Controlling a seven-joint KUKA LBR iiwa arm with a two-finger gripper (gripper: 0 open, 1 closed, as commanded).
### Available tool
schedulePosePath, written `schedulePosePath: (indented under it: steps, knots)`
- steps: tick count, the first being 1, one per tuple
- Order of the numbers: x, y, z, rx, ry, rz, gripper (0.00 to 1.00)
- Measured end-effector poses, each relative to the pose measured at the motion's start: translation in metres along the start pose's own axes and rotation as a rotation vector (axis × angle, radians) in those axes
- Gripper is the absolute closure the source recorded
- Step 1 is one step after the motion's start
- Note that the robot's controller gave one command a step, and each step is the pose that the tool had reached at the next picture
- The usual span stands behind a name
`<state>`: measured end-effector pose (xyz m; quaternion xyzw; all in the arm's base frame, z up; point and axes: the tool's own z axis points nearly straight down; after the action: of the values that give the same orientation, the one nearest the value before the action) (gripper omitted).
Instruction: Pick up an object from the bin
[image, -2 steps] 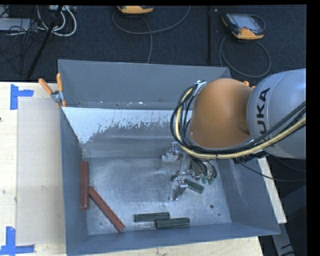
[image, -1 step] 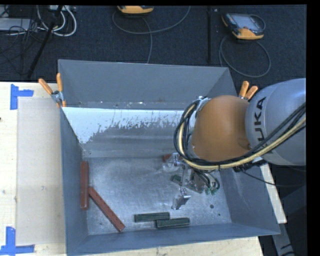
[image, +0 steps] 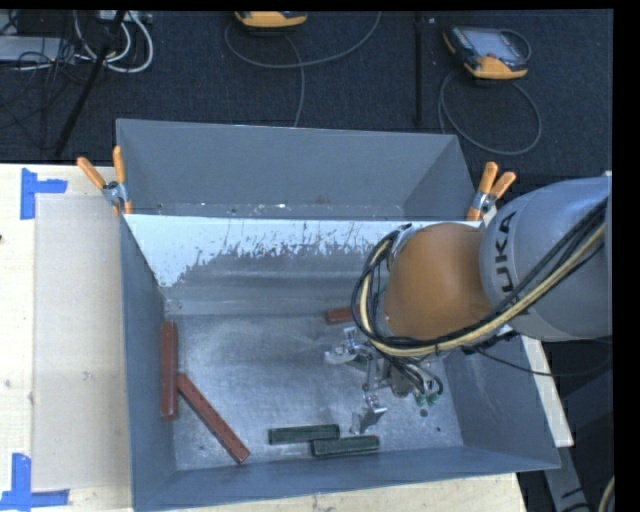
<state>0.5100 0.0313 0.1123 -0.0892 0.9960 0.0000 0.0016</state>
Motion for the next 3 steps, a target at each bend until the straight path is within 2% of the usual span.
schedulePosePath:
  steps: [1,2,3]
  knots:
    - [0.019,0.044,0.033,0.001,0.001,-0.156,1.0]
    - [0.019,0.044,0.033,0.0,0.0,-0.156,1.0]
    - [0.02,0.046,-0.158,-0.001,0.006,-0.14,1.0]
